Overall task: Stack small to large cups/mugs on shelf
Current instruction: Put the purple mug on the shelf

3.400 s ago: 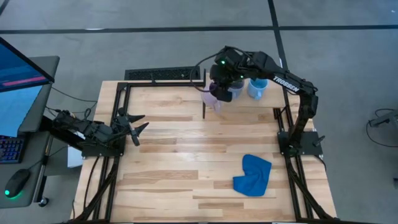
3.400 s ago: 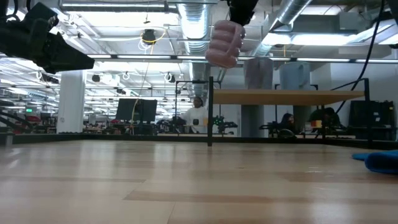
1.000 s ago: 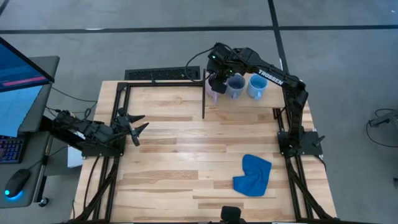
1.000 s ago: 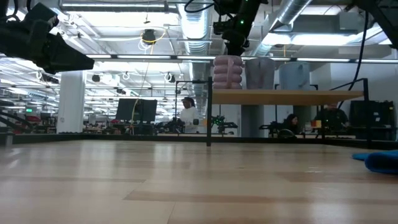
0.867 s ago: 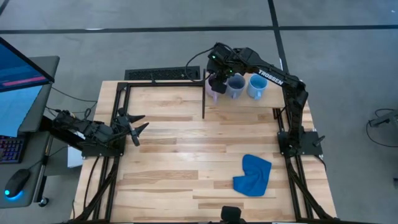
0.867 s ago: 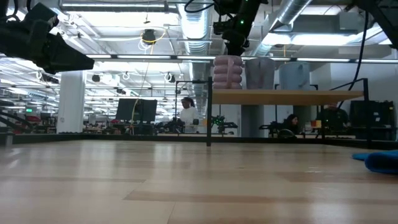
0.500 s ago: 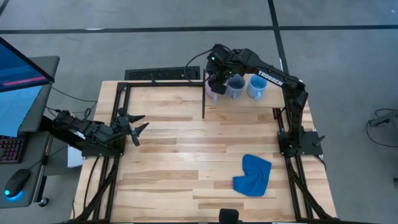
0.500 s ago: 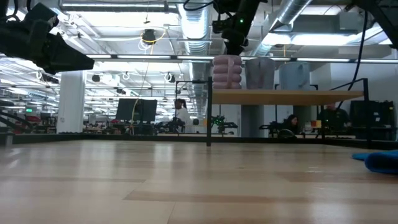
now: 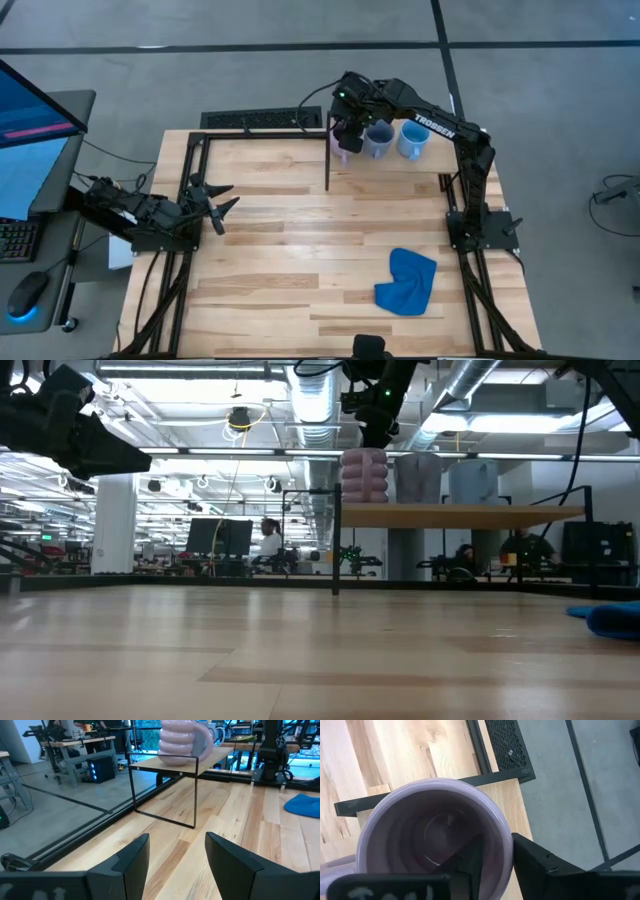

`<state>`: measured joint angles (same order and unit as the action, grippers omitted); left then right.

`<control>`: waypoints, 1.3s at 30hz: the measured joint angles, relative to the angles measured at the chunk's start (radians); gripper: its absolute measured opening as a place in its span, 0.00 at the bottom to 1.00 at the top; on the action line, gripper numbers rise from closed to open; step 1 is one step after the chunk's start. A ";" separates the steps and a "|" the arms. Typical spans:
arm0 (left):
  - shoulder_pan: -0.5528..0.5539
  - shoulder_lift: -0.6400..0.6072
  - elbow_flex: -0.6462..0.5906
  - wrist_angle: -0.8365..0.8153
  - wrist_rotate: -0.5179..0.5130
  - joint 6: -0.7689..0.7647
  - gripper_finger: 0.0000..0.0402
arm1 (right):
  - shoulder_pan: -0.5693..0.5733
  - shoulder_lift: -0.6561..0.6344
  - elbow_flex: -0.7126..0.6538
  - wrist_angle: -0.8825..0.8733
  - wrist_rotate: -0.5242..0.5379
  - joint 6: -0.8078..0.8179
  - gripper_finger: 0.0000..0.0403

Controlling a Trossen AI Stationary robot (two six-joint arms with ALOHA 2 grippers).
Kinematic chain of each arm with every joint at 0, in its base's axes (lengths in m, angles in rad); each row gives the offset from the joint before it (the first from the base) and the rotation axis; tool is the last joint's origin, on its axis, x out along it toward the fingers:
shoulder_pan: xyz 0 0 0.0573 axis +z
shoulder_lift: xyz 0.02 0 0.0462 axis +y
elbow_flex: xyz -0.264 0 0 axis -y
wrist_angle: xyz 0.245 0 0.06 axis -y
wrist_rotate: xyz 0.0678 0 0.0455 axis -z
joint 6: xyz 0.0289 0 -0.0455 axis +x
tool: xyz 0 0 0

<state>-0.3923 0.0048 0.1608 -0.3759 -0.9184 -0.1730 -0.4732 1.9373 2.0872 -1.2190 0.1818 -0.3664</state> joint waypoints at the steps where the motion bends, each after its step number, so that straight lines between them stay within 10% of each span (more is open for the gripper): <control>1: 0.000 0.000 0.000 0.000 0.000 0.000 0.46 | 0.000 0.000 0.000 0.000 0.000 0.000 0.31; 39: 0.000 0.000 0.000 0.000 0.000 -0.008 0.46 | 0.000 0.000 0.000 0.005 0.004 -0.008 0.53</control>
<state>-0.3923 0.0048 0.1608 -0.3756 -0.9184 -0.1806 -0.4736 1.9369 2.0872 -1.2145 0.1856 -0.3740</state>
